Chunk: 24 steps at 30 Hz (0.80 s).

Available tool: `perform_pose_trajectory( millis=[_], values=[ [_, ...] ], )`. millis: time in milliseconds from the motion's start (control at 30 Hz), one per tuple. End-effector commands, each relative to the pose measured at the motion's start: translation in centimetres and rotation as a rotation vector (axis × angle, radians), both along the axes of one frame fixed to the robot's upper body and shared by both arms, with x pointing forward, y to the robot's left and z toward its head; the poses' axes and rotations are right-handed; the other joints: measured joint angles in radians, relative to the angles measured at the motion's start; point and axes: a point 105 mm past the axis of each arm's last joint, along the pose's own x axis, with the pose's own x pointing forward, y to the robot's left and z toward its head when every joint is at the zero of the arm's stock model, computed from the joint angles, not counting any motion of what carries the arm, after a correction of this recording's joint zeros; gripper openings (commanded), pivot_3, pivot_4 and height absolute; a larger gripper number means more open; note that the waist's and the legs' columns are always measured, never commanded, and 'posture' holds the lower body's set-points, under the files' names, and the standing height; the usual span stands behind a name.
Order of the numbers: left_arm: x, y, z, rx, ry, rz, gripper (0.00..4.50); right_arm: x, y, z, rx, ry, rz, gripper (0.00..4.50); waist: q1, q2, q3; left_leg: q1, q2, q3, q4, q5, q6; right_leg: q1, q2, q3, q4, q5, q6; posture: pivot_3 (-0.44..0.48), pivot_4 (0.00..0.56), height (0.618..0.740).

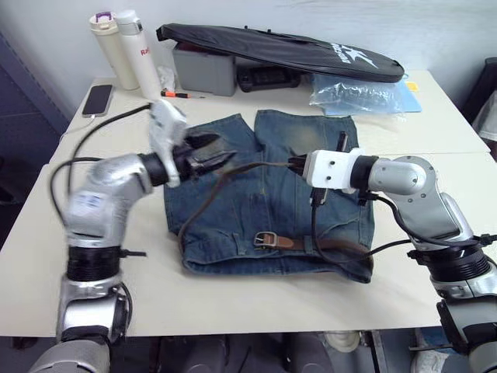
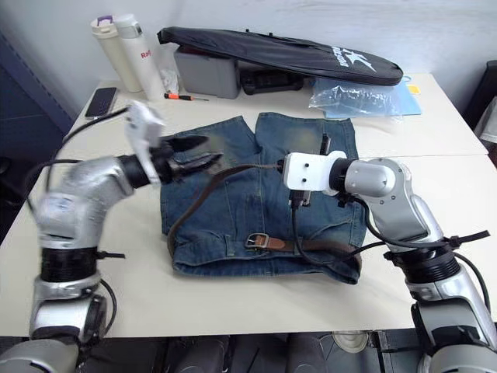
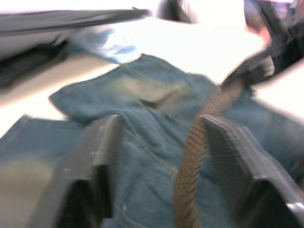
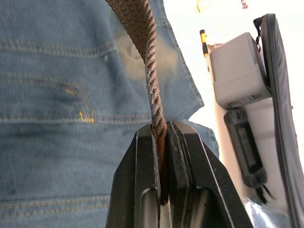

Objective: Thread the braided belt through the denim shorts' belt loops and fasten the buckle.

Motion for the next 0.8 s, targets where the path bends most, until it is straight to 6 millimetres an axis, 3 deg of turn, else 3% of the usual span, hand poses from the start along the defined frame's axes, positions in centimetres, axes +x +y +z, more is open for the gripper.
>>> perform_pose_trajectory(
  millis=[33,133,233,333,400,533,667,800],
  values=[
    [-4.0,1.5,0.9,-0.09,0.2,-0.109,4.42,0.0,0.7,0.9,-0.006,-0.087,0.037,0.0,-0.01,0.0,0.0,0.0,0.0,0.0,0.0,0.0,0.0,0.0,0.0,0.0,0.0,0.0,0.0,0.0,0.15,0.74],
    [-6.1,1.7,-1.0,-0.051,0.348,-0.151,4.42,0.0,1.2,0.4,-0.009,-0.098,0.061,0.0,-0.015,0.0,0.0,0.0,0.0,-0.001,0.0,0.0,0.0,0.0,0.0,0.0,0.0,0.0,0.0,0.0,0.15,0.74],
    [-7.0,1.1,-1.0,-0.208,0.441,-0.232,4.42,-0.3,2.0,-0.4,0.006,-0.08,0.093,0.0,-0.012,0.0,0.0,0.001,0.0,-0.001,0.0,0.0,-0.001,0.0,0.0,0.002,0.001,0.0,0.0,0.0,0.15,0.74],
    [-6.3,0.7,-1.4,-0.373,0.544,-0.2,4.42,-0.7,2.5,-1.0,0.018,-0.06,0.112,0.0,-0.006,0.0,0.0,0.002,0.002,-0.003,0.001,-0.001,-0.003,0.0,0.0,0.003,0.003,0.0,-0.001,0.0,0.15,0.74],
    [-5.6,-1.0,-3.2,-0.437,0.566,-0.134,4.42,-0.9,2.9,-1.4,0.03,-0.046,0.124,0.0,0.009,0.002,-0.001,0.003,0.001,-0.003,0.001,-0.001,-0.003,0.0,-0.001,0.005,0.003,-0.001,-0.002,0.0,0.15,0.74],
    [-4.1,-3.3,-5.9,-0.647,0.668,0.192,4.42,-1.2,3.2,-1.5,0.046,-0.045,0.128,0.0,0.018,0.002,-0.001,0.004,0.001,0.002,0.002,-0.002,-0.004,0.002,0.0,0.006,0.0,0.0,-0.002,0.0,0.15,0.74],
    [-3.7,-5.2,-5.6,-0.826,0.805,0.352,4.42,-1.5,3.0,-1.5,0.049,-0.055,0.124,0.0,0.038,-0.001,-0.001,0.002,0.002,0.003,0.005,-0.002,-0.005,0.001,0.002,0.006,-0.004,0.0,-0.003,0.0,0.15,0.74],
    [-3.3,-5.1,-4.6,-0.924,0.868,0.423,4.42,-1.8,2.8,-1.6,0.049,-0.055,0.116,0.0,0.04,0.0,-0.001,0.004,0.002,0.007,0.007,-0.002,-0.005,0.003,0.003,0.008,-0.007,0.002,-0.004,0.0,0.15,0.74]
  ],
)
